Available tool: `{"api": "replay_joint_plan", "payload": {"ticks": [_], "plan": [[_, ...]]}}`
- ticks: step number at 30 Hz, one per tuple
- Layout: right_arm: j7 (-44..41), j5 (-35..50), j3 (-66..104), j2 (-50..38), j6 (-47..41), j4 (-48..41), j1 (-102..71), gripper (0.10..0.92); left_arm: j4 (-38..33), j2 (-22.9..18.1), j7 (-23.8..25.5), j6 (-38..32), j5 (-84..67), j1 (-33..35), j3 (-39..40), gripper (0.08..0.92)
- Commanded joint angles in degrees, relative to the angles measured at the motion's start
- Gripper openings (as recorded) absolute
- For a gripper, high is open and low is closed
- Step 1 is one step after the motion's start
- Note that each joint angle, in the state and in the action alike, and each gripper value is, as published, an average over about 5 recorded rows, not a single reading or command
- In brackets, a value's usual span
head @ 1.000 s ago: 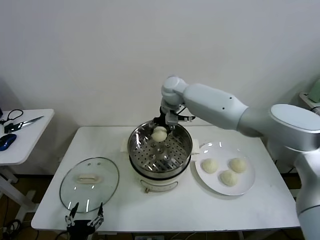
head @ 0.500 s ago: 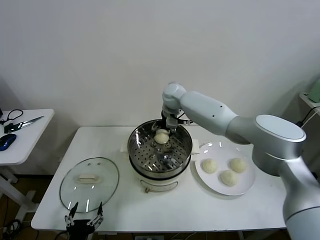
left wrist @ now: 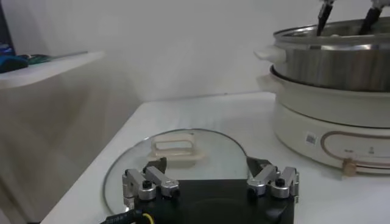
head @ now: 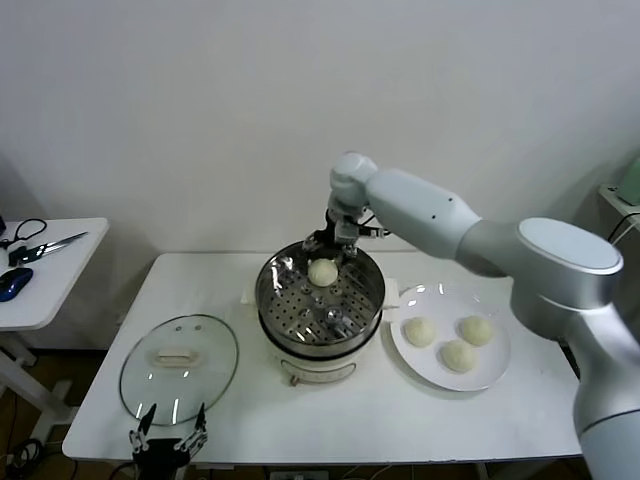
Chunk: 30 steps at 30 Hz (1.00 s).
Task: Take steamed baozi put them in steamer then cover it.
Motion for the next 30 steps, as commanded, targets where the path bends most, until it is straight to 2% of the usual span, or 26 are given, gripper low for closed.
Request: {"api": "replay_joint_plan", "payload": {"ticks": [1, 3, 5, 8, 11, 18, 24, 30], "plan": [[-6.9, 30.6, -12.8, -6.3, -6.3, 3.2, 14.2, 0.823, -0.3, 0.0, 0.0, 0.1, 0.1, 0.1, 0.0, 0.823], [-8.6, 40.8, -18.9, -9.4, -12.5, 4.0, 18.4, 0.823, -0.4, 0.0, 0.1, 0.2, 0.1, 0.1, 0.0, 0.823], [-10.4, 46.5, -23.8, -13.9, -20.0, 5.1, 21.1, 0.823, -0.4, 0.0, 0.1, 0.2, 0.2, 0.0, 0.0, 0.823], [-10.6, 45.3, -29.1, -20.5, -28.4, 7.5, 23.2, 0.823, -0.3, 0.2, 0.2, 0.2, 0.1, -0.1, 0.0, 0.823], [-8.4, 41.8, -33.5, -25.3, -32.1, 10.5, 24.0, 0.823, -0.1, 0.3, 0.2, 0.2, 0.0, -0.4, 0.0, 0.823], [-0.7, 42.5, -37.0, -35.0, -45.5, 24.2, 20.4, 0.823, -0.5, 0.5, 0.2, 0.2, -0.1, -0.9, 0.0, 0.823], [4.9, 44.2, -34.8, -36.4, -55.8, 30.4, 14.1, 0.823, -0.4, 0.6, 0.2, 0.2, -0.1, -1.0, 0.0, 0.823], [8.5, 43.4, -29.7, -33.8, -60.4, 29.4, 5.6, 0.823, -0.6, 0.5, -0.1, 0.2, 0.0, -0.7, -0.1, 0.823]]}}
